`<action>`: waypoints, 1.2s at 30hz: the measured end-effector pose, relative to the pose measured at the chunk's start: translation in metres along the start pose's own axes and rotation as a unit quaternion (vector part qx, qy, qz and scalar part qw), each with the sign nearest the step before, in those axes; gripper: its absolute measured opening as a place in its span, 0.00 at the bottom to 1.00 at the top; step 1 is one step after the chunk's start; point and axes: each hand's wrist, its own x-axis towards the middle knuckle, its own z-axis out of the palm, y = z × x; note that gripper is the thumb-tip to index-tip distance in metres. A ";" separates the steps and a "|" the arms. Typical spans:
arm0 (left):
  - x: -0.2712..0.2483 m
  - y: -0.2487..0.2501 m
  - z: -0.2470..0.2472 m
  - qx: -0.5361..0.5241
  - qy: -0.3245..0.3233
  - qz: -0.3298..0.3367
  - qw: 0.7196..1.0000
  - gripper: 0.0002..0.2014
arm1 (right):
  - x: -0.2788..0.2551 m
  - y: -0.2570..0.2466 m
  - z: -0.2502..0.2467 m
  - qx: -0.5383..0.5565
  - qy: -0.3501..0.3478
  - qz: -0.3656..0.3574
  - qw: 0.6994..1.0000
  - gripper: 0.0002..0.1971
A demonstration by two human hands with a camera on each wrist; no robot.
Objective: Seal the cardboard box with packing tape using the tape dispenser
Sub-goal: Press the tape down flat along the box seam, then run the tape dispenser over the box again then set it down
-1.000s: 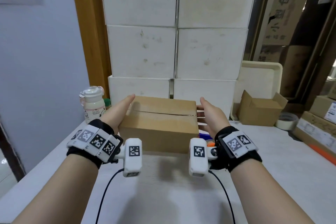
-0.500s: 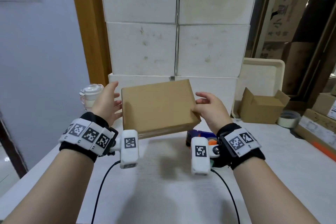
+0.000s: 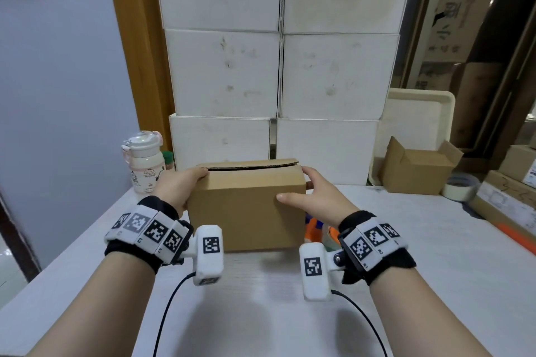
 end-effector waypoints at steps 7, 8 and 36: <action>0.008 -0.002 -0.011 0.036 0.006 0.032 0.999 0.26 | -0.005 -0.012 0.002 -0.045 -0.008 -0.073 0.996 0.41; 0.012 -0.004 -0.015 0.047 0.020 0.042 0.998 0.31 | -0.005 -0.015 0.001 -0.049 -0.016 -0.082 0.995 0.41; 0.021 -0.021 -0.017 0.145 0.031 -0.001 0.989 0.17 | 0.045 0.095 -0.039 -0.440 0.047 0.251 0.861 0.08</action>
